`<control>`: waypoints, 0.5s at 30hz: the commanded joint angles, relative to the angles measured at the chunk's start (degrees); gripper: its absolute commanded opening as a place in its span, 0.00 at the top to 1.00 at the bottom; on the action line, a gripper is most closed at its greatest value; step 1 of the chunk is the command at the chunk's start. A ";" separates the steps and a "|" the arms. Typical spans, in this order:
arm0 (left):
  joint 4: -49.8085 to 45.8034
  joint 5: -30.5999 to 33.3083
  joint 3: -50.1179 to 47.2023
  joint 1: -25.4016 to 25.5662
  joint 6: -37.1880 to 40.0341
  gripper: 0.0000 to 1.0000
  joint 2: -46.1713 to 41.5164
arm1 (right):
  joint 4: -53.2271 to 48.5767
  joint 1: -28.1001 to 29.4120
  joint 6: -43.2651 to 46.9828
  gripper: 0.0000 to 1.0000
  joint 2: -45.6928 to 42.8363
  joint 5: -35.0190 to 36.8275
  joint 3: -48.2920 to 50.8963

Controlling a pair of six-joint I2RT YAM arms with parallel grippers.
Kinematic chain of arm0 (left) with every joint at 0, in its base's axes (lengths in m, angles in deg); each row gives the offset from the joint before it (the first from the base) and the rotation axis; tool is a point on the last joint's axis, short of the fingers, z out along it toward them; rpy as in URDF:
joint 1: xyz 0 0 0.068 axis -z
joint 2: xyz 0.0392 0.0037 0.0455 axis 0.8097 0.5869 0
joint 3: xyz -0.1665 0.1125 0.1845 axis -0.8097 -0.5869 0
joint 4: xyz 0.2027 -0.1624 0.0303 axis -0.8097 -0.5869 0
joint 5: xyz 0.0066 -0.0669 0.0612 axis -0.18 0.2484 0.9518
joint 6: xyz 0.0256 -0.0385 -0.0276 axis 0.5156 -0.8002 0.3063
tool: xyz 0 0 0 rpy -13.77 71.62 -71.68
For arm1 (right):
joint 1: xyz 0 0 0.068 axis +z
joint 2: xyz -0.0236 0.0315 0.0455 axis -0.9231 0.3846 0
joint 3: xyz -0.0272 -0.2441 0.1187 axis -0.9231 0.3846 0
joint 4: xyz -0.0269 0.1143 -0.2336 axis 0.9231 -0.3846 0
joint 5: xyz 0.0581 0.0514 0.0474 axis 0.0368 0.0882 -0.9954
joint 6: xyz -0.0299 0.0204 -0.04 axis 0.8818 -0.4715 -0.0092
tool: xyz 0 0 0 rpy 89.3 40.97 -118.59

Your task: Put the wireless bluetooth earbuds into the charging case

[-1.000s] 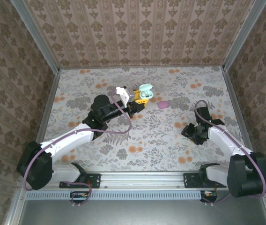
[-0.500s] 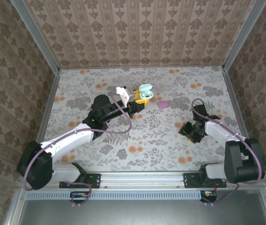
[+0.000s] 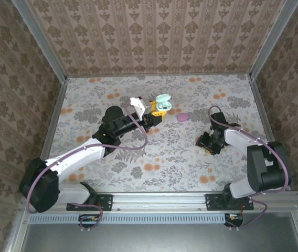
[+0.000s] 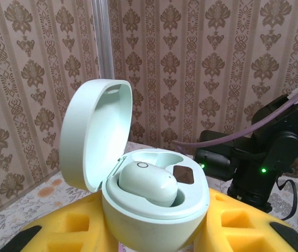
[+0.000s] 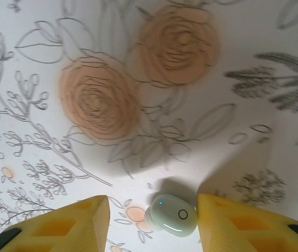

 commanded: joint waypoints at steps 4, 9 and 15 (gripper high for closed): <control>0.30 0.40 0.73 -0.11 0.48 0.68 -0.48 | -1.29 4.49 4.28 0.51 3.01 1.53 -5.09; 0.31 0.45 0.69 -0.04 0.41 0.68 -0.44 | -4.67 7.55 7.36 0.51 7.14 3.01 -9.67; -0.06 0.76 0.34 -0.07 0.80 0.68 -1.01 | -5.96 9.97 8.25 0.51 9.77 3.29 -13.15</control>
